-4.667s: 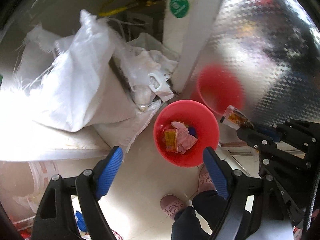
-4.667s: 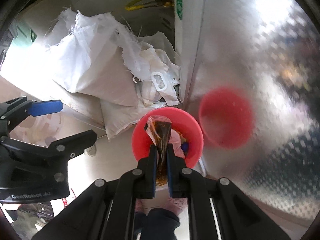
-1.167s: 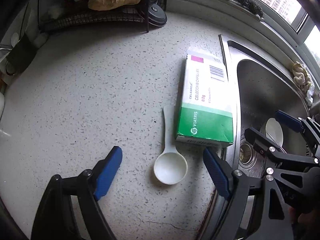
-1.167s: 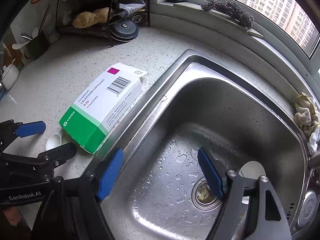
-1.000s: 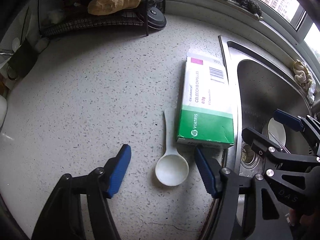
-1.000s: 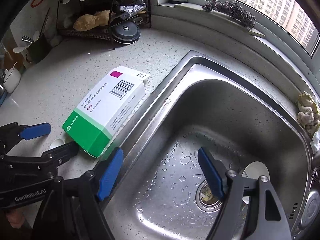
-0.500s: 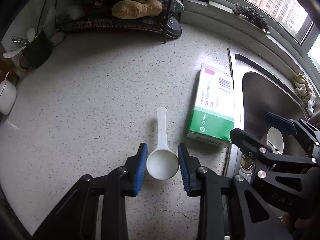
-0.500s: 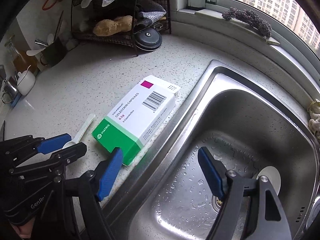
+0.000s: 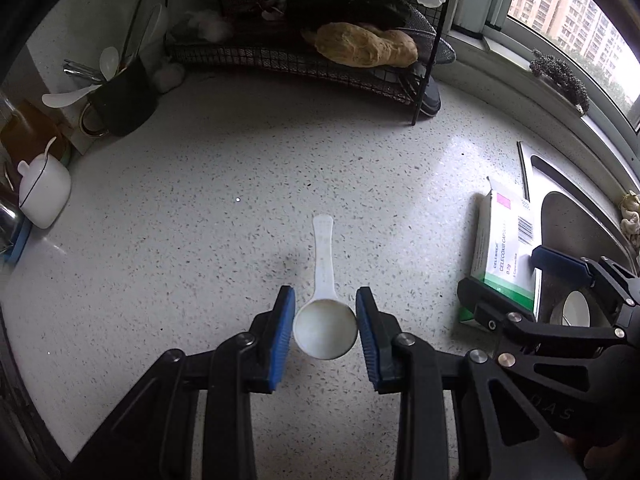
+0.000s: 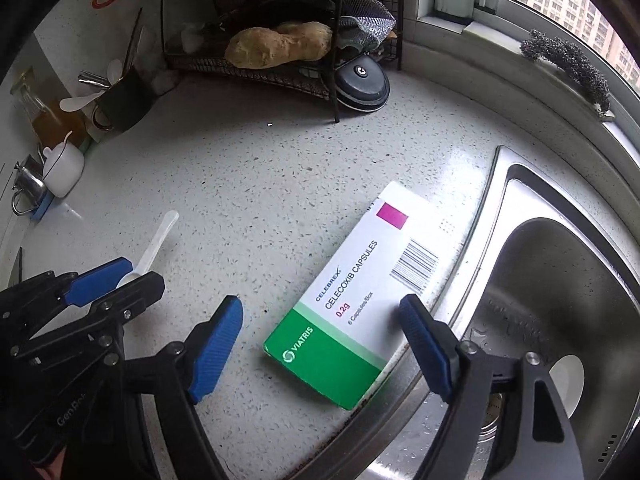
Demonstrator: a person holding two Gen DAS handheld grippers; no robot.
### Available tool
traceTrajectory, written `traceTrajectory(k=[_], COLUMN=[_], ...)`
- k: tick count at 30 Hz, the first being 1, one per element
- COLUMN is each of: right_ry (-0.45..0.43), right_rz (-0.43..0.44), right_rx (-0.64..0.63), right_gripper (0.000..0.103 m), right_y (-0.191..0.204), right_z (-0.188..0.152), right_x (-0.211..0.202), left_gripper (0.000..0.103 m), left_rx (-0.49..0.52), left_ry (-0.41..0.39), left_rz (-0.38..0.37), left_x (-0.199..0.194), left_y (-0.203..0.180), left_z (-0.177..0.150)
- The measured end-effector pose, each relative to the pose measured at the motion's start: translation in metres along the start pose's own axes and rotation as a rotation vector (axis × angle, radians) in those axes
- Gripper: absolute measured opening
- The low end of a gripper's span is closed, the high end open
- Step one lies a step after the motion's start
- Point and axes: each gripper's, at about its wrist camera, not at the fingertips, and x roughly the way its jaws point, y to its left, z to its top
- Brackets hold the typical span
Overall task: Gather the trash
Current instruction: 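Grasp the green-and-white Celecoxib box with the right gripper while the left holds the scoop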
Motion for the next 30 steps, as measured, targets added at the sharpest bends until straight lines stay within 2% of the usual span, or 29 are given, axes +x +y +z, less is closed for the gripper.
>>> traceTrajectory(k=[2, 7, 9, 10, 15, 17, 18, 19, 21, 26, 30], right_ry=[-0.006, -0.031, -0.004, -0.004, 0.04, 0.026, 0.019, 0.017, 0.015, 0.016, -0.002], right_rz=[-0.013, -0.06, -0.063, -0.077, -0.047, -0.022, -0.021, -0.022, -0.01, -0.008, 0.015], right_rx=[-0.004, 0.015, 0.02, 0.016, 0.031, 0.033, 0.028, 0.022, 0.011, -0.038, -0.067], right_gripper=[0.087, 0.087, 0.088, 0.092, 0.092, 0.089, 0.082, 0.08, 0.078, 0.066, 0.063], right_y=[0.001, -0.004, -0.005, -0.006, -0.009, -0.009, -0.008, -0.007, -0.004, 0.005, 0.02], right_z=[0.002, 0.008, 0.007, 0.006, 0.003, 0.001, 0.0, 0.0, -0.001, -0.003, -0.011], right_x=[0.002, 0.001, 0.006, 0.007, 0.02, 0.019, 0.018, 0.018, 0.018, 0.012, 0.001], left_gripper=[0.029, 0.029, 0.029, 0.029, 0.029, 0.029, 0.029, 0.029, 0.029, 0.029, 0.029], left_rx=[0.003, 0.019, 0.03, 0.036, 0.038, 0.037, 0.038, 0.04, 0.038, 0.014, 0.0], left_ry=[0.001, 0.002, 0.001, 0.002, 0.017, 0.015, 0.013, 0.012, 0.011, 0.011, 0.006], left_rz=[0.005, 0.006, -0.002, -0.002, 0.001, -0.003, -0.004, -0.005, -0.005, -0.009, -0.007], left_x=[0.003, 0.008, 0.009, 0.01, 0.016, 0.015, 0.015, 0.013, 0.012, 0.007, -0.003], left_y=[0.003, 0.002, -0.001, -0.003, -0.005, -0.004, -0.005, -0.005, -0.004, 0.004, 0.01], left_z=[0.002, 0.005, 0.006, 0.006, 0.006, 0.005, 0.005, 0.004, 0.002, -0.008, -0.02])
